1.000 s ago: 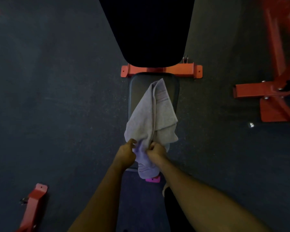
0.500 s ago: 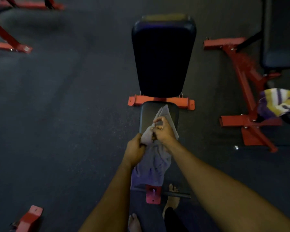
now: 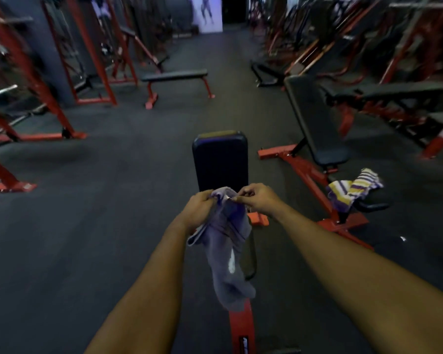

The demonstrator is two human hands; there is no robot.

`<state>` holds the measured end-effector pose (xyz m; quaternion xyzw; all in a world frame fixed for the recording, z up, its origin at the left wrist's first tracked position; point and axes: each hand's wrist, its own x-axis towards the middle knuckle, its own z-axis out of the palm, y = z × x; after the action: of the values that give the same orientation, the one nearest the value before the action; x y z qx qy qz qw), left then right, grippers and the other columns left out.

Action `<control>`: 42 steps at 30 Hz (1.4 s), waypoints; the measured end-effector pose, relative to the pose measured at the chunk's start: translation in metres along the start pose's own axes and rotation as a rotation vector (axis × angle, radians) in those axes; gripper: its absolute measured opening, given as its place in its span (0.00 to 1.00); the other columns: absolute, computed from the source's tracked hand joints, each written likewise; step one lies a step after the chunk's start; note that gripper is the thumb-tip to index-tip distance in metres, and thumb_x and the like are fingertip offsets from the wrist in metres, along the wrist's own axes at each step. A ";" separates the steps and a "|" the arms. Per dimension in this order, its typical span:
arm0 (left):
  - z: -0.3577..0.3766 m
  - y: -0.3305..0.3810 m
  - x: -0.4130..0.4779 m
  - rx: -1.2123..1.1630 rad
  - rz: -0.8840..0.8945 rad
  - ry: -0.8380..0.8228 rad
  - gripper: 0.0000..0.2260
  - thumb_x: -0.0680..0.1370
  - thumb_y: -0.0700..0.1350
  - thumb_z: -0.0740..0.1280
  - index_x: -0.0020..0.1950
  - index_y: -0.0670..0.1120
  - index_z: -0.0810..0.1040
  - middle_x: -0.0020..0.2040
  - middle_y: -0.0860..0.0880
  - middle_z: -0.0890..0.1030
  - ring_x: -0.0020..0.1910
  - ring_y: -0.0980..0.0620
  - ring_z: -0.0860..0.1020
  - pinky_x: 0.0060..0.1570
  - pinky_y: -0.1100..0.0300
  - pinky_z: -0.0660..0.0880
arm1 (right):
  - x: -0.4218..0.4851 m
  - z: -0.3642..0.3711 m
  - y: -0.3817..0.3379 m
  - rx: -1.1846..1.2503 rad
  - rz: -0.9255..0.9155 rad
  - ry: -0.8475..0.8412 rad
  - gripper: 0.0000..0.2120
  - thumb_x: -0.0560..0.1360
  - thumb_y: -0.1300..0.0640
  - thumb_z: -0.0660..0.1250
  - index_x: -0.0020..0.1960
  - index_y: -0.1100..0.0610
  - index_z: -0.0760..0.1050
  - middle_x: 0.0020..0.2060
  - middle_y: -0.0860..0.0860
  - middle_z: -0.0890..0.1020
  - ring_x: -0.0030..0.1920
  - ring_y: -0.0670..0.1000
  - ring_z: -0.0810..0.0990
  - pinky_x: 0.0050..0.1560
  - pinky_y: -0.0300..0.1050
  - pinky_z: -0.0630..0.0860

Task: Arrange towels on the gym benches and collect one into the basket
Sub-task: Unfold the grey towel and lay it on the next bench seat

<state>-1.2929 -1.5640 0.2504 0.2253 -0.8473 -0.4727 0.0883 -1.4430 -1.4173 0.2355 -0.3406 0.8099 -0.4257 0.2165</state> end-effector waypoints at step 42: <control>-0.046 0.173 -0.023 0.311 0.380 0.412 0.02 0.78 0.38 0.63 0.47 0.43 0.75 0.42 0.45 0.81 0.39 0.47 0.79 0.40 0.54 0.76 | -0.046 -0.098 -0.099 0.209 -0.298 -0.094 0.12 0.76 0.55 0.70 0.48 0.65 0.79 0.39 0.55 0.81 0.40 0.49 0.78 0.42 0.40 0.74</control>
<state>-1.3079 -1.5105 0.4221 0.1650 -0.9006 -0.2573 0.3091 -1.4383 -1.3699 0.3742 -0.4519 0.6908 -0.5186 0.2227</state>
